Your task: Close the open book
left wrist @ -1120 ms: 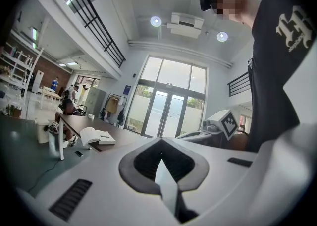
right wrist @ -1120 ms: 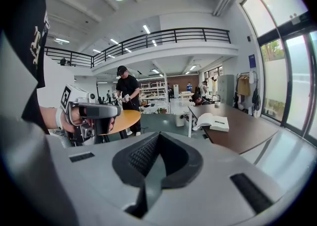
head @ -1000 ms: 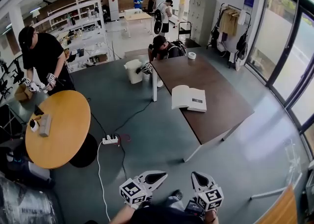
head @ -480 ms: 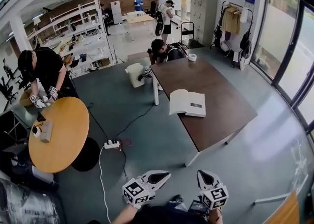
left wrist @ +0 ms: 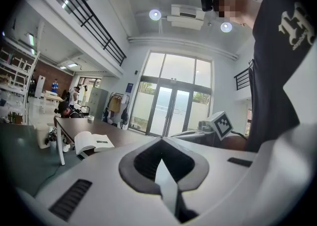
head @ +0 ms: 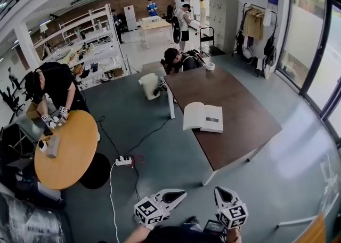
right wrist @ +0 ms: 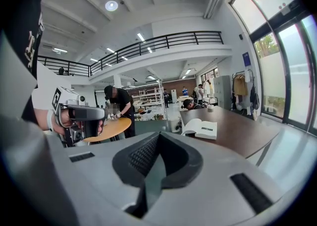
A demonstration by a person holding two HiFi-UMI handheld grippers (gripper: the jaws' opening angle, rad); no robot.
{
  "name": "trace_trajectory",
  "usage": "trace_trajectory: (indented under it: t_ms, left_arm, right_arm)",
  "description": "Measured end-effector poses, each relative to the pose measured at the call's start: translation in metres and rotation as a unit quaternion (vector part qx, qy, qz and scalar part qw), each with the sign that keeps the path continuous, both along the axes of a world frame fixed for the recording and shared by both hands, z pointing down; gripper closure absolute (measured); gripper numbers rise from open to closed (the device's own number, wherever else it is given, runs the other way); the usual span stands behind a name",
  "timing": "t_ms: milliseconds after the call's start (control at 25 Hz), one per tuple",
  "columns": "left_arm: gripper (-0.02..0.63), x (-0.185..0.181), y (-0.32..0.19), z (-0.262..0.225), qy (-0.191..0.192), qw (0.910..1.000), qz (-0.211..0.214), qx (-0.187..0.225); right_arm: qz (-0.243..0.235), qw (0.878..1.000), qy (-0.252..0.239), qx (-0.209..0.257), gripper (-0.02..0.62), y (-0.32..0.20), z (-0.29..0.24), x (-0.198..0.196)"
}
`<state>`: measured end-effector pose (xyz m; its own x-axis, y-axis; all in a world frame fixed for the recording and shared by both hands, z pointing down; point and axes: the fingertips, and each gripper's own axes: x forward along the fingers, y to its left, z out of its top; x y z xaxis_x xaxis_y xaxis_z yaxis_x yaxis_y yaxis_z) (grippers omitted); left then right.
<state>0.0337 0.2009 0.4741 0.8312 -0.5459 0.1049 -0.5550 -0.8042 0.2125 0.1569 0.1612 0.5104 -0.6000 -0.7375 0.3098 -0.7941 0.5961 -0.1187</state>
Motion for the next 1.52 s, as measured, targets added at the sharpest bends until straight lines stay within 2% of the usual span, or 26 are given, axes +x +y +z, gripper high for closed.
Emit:
trace_trajectory:
  t_ms: [880, 1520]
  left_arm:
    - [0.600, 0.090, -0.013, -0.003, -0.004, 0.9992, 0.039, 0.005]
    - [0.600, 0.087, -0.003, 0.010, 0.003, 0.9997, 0.025, -0.007]
  right_arm:
    - [0.050, 0.999, -0.015, 0.004, 0.607, -0.013, 0.005, 0.098]
    - [0.038, 0.999, -0.008, -0.001, 0.607, -0.006, 0.013, 0.093]
